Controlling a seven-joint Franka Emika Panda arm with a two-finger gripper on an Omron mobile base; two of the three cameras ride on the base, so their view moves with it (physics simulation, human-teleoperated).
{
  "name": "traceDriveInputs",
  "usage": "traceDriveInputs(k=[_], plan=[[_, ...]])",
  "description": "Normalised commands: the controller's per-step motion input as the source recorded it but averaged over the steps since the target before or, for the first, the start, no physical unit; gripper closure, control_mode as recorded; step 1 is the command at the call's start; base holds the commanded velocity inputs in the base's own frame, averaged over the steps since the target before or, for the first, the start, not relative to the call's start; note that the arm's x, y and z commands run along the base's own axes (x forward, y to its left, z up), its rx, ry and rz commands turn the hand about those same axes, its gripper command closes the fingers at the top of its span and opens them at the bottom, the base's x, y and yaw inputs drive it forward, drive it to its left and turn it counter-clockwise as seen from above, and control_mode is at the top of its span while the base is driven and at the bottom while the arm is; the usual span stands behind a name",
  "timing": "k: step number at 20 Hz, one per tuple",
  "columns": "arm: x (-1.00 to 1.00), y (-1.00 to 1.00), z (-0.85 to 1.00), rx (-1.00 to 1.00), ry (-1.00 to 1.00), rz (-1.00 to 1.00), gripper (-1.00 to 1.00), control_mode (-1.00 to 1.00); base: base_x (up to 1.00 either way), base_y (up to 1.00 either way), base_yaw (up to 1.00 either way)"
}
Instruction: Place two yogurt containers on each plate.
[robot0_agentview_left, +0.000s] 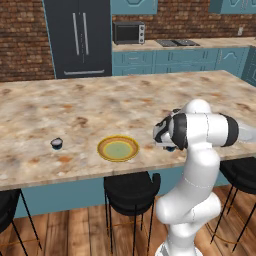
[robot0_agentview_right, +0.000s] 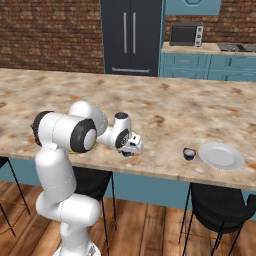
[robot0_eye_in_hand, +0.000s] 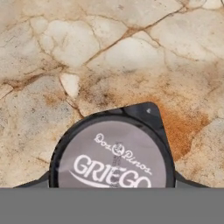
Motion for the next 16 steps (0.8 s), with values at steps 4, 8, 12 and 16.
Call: traceDriveInputs(k=[4, 8, 12, 16], plan=[[0.00, 0.00, 0.00, 0.00, 0.00, 0.00, 1.00, -1.00, 0.00, 0.00, 0.00], [-0.05, 0.43, 0.46, -0.03, 0.00, 0.08, 1.00, -1.00, 0.00, 0.00, 0.00], [0.00, 0.98, 0.65, 0.07, 0.03, 0.15, 1.00, -1.00, 0.00, 0.00, 0.00], [0.32, 1.00, 0.56, -0.15, 0.25, 0.18, 1.00, -1.00, 0.00, 0.00, 0.00]])
